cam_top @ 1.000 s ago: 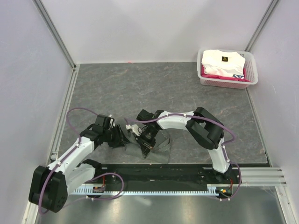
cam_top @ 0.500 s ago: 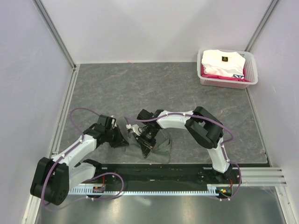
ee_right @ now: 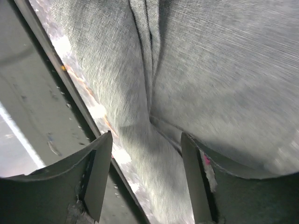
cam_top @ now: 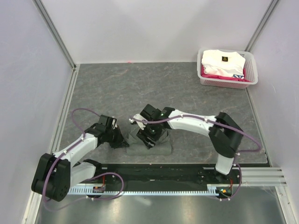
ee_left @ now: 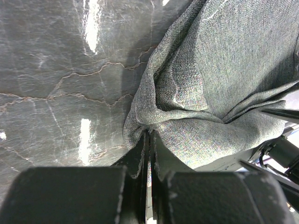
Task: Fold the napkin, place the utensils inside, and roll it up
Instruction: Roll the napkin with the utensil
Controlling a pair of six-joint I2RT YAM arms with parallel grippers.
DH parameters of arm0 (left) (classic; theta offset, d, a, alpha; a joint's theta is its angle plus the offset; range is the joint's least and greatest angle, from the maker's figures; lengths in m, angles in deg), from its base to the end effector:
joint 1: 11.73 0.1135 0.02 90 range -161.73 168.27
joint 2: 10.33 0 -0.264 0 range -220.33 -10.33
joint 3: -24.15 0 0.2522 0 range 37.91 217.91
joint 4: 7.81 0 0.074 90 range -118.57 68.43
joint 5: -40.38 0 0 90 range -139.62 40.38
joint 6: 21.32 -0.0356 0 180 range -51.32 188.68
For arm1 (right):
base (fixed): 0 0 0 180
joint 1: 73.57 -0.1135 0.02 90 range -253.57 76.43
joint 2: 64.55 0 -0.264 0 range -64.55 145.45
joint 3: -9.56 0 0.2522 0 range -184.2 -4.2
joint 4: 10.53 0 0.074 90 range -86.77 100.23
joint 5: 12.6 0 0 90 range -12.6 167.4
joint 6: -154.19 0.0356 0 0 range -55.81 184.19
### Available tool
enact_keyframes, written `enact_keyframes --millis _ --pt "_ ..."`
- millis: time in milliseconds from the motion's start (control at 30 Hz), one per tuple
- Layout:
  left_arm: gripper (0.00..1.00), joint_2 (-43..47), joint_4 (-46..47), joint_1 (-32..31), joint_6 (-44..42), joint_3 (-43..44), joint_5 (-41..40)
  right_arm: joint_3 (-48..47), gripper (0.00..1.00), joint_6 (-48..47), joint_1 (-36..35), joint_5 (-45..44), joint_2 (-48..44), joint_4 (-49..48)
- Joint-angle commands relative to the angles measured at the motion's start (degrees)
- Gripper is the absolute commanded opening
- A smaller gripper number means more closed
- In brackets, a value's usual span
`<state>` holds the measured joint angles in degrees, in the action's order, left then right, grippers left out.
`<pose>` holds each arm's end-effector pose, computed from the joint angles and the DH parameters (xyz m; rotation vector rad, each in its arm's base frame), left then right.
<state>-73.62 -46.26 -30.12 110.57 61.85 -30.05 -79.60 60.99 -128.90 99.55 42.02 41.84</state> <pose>0.1631 -0.0668 0.1437 -0.4654 2.7887 -0.7483 0.2011 0.3143 0.1907 -1.5081 2.4839 0.7382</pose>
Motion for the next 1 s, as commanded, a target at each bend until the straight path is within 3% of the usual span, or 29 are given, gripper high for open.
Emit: enact_keyframes --millis 0,167,300,600,967 --pt "0.02 -1.0 -0.7 -0.1 -0.8 1.0 -1.6 6.4 0.71 -0.5 -5.9 -17.2 -9.7 -5.6" --pt "0.02 -1.2 -1.0 -0.1 -1.1 1.4 -1.6 10.9 0.72 -0.9 -13.8 -29.1 -14.0 -10.6" --pt "0.02 -1.9 -1.6 -0.1 -1.4 1.9 -1.7 12.5 0.72 -1.3 -18.8 -33.3 -13.8 -12.9" --pt "0.02 -2.6 -2.0 -0.1 -2.1 2.8 -1.7 12.9 0.70 -3.8 -19.7 -36.7 -9.8 -16.4" --pt "0.02 -3.2 -1.9 0.0 -2.3 3.5 -1.7 12.9 0.67 -4.6 -19.6 -33.7 -5.7 -16.6"
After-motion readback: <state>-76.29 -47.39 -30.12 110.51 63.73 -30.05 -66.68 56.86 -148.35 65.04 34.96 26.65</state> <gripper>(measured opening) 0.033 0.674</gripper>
